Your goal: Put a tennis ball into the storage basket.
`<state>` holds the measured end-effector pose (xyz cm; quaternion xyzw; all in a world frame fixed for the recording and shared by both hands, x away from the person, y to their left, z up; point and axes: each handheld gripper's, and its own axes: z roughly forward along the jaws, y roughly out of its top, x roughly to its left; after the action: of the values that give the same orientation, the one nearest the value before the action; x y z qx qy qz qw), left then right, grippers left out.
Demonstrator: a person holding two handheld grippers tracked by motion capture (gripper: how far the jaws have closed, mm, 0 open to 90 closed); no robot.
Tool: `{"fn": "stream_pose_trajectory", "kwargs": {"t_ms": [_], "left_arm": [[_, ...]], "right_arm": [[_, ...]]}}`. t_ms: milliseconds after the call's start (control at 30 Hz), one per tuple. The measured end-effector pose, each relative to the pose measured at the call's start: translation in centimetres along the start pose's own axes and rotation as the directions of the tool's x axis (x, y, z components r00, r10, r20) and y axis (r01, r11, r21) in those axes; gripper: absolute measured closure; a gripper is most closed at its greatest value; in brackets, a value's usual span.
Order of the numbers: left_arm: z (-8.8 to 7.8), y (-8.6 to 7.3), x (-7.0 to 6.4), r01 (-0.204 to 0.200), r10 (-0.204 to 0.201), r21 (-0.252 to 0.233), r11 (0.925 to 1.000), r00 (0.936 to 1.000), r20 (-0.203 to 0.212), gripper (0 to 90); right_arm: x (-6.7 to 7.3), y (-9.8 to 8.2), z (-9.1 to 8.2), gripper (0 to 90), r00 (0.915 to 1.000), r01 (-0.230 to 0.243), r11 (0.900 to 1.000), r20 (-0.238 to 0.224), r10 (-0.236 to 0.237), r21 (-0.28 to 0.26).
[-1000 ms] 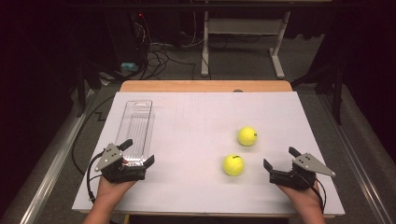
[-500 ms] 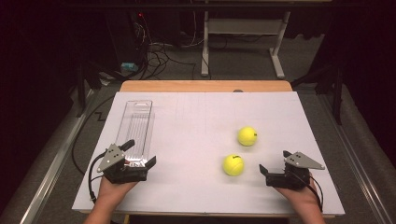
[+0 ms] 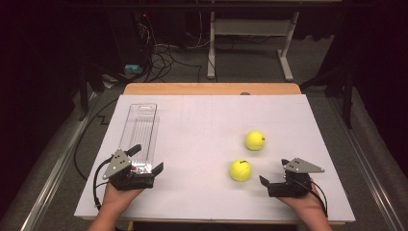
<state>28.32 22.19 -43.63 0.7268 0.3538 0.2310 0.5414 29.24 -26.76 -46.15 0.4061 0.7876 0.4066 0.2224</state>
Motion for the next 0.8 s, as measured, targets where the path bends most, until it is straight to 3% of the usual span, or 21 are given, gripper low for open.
{"fn": "stream_pose_trajectory", "kwargs": {"t_ms": [333, 800], "left_arm": [[0.2, 0.0, -0.2, -0.004, 0.004, 0.001, 1.0, 1.0, 0.005, 0.6], [0.2, 0.0, -0.3, -0.01, 0.01, 0.007, 0.9999, 0.9999, 0.009, 0.6]], "right_arm": [[1.8, 0.9, 0.8, 0.0, 0.9975, 0.011, 1.0, -0.07, -0.013, -0.027], [3.9, 2.0, 2.4, 0.0, 0.9927, 0.03, 0.999, -0.116, -0.035, -0.043]]}}
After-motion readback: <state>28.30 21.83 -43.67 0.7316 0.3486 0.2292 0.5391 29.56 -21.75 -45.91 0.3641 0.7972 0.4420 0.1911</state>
